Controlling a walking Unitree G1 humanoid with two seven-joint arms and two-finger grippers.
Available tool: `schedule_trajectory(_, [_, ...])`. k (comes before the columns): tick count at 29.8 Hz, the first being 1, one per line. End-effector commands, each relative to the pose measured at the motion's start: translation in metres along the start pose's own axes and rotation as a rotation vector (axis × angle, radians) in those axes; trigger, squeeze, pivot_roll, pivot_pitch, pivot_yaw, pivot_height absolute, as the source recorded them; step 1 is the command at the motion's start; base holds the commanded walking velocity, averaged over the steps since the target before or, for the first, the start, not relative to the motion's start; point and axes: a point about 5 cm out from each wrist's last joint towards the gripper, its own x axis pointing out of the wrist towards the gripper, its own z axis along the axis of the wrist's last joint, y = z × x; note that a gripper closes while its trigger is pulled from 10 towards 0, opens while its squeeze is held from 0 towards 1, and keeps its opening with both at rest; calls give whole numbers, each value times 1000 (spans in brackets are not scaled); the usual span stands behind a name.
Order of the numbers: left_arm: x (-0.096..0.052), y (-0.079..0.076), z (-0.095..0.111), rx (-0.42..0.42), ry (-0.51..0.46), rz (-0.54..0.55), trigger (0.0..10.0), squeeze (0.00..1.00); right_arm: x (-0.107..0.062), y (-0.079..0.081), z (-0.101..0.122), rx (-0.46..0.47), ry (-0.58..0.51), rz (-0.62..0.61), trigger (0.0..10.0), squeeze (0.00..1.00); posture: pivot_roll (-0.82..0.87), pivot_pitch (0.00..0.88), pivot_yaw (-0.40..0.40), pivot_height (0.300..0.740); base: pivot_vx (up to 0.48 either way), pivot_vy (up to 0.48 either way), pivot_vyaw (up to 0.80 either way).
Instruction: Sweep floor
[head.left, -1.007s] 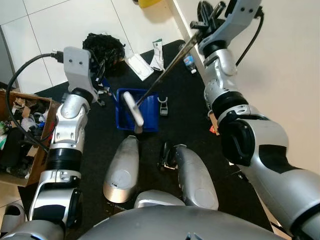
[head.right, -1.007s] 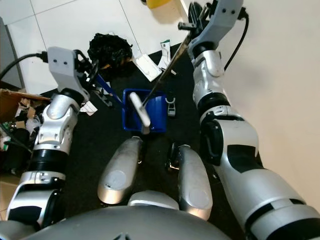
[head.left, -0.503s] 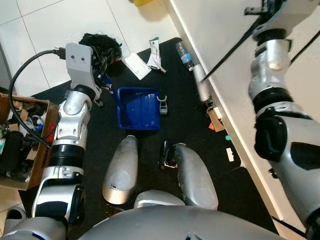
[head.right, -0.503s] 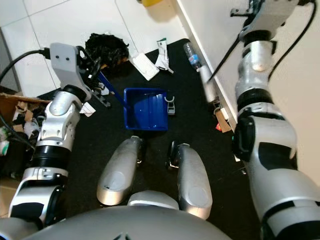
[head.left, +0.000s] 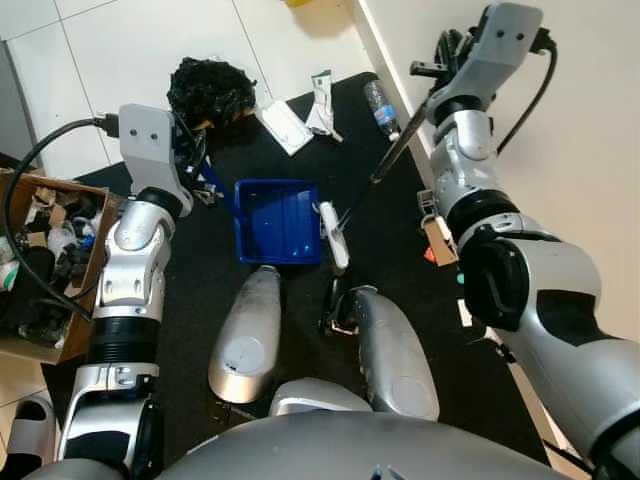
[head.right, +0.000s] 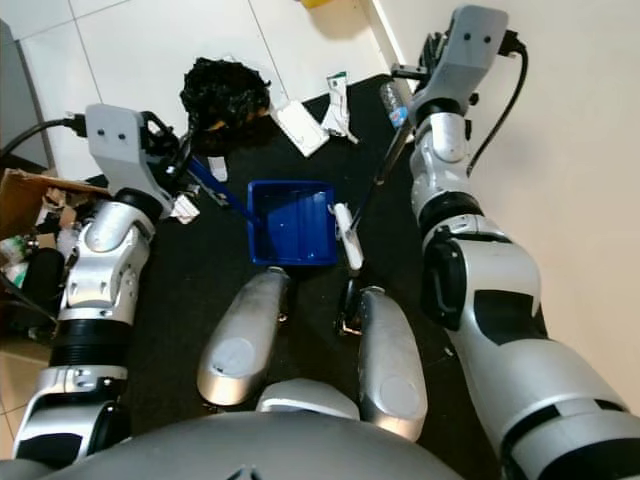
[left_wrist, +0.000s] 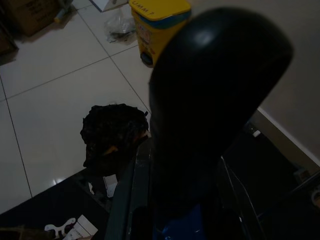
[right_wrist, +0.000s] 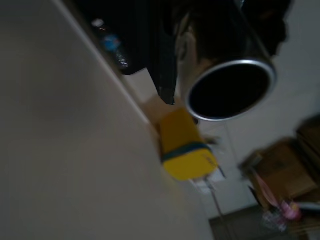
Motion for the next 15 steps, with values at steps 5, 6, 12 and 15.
schedule_trajectory(5, [2,-14,-9,-47,41,-37,10000,0,6,25,11,279,-101,72,10000,0,437,257,-37,740,0,0,0])
schedule_trajectory(6, [3,-16,-9,-50,42,-42,10000,0,7,26,17,289,-134,87,10000,0,425,256,-39,740,0,0,0])
schedule_trajectory(12, [9,-21,-9,-60,39,-51,10000,0,9,10,42,161,-267,106,10000,0,397,248,-44,740,0,0,0])
schedule_trajectory(15, [10,-21,-9,-63,39,-52,10000,0,6,-11,54,-87,-309,104,10000,0,386,248,-45,740,0,0,0])
